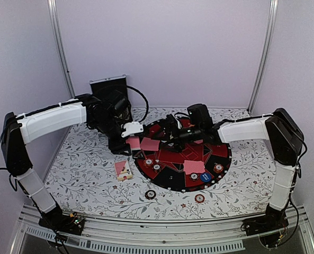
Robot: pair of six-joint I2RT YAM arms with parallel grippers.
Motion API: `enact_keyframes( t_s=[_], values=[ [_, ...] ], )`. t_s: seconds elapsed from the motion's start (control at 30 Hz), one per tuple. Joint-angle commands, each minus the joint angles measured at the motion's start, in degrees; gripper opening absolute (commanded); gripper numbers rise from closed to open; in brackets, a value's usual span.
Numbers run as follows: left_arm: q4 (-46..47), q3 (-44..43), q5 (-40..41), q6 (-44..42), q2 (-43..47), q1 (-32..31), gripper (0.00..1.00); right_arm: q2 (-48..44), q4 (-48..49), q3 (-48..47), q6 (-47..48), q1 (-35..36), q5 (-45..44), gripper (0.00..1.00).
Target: Distribute texas hold em gaming equipment
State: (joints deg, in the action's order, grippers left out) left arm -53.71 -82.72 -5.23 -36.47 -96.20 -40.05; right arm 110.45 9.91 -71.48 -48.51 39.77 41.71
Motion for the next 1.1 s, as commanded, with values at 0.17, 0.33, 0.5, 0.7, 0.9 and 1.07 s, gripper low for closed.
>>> enact_keyframes(
  t_s=[0.17,0.33,0.5,0.7,0.9,1.07],
  values=[
    [1.04,-1.80,-1.36,0.79,1.01,0.49,0.00,6.42,15.67,-2.59,-12.60,3.82,7.76,0.95],
    [1.14,-1.53,-1.89,1.00,0.93,0.50,0.00,9.75,19.75,-4.88,-16.32,5.17,8.50,0.95],
    [1.20,-1.22,-2.16,1.07,0.93,0.50,0.00,12.79,23.43,-7.50,-19.76,6.37,9.39,0.94],
    [1.42,-1.39,-2.32,1.15,0.89,0.39,0.00,16.64,24.29,-12.48,-21.67,8.28,9.68,0.92],
    [1.42,-1.40,-2.57,1.23,0.91,0.41,0.00,20.51,24.70,-16.63,-23.70,9.55,9.78,0.91],
    [1.42,-1.31,-2.52,1.14,1.07,0.32,0.00,23.61,25.04,-20.08,-24.99,10.33,10.17,0.88]
  ],
)
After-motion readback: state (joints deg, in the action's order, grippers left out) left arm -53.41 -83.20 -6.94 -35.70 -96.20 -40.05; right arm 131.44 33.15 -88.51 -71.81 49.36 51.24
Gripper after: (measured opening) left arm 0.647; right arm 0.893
